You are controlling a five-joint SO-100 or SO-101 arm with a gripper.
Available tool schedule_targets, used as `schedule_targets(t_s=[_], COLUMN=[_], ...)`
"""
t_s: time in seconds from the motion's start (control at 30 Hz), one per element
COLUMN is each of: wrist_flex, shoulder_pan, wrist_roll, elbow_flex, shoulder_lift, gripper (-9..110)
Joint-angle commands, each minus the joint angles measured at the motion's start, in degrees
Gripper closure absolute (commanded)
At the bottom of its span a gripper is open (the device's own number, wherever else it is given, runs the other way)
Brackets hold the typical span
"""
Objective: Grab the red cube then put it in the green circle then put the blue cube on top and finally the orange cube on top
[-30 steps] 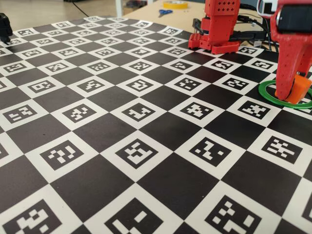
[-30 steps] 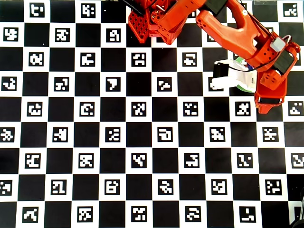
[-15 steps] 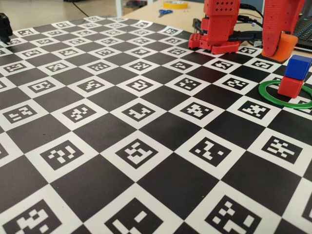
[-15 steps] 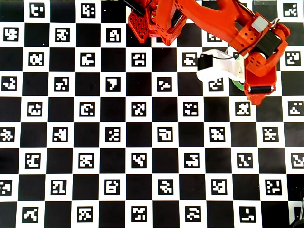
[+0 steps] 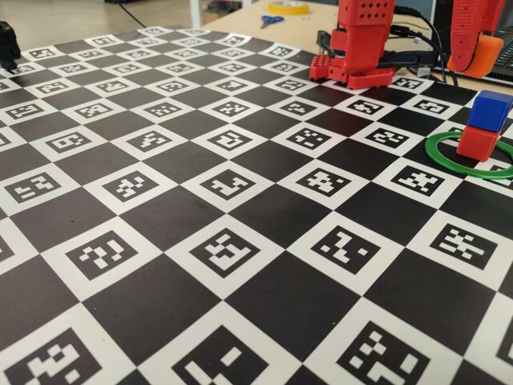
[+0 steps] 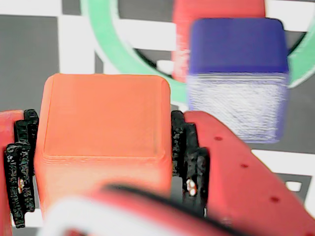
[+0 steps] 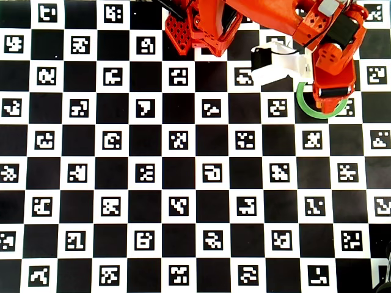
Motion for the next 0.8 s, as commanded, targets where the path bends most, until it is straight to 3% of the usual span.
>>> schedule_targets(t_s=[0.0,0.77], wrist_flex=[0.8,-2.7], shoulder_pan=[-1.9,-6.9], wrist_roll=[1.1,5.1], elbow_flex=[-1.2,-0.2], shoulder_lift=[3.4,-3.3], gripper=[98,98])
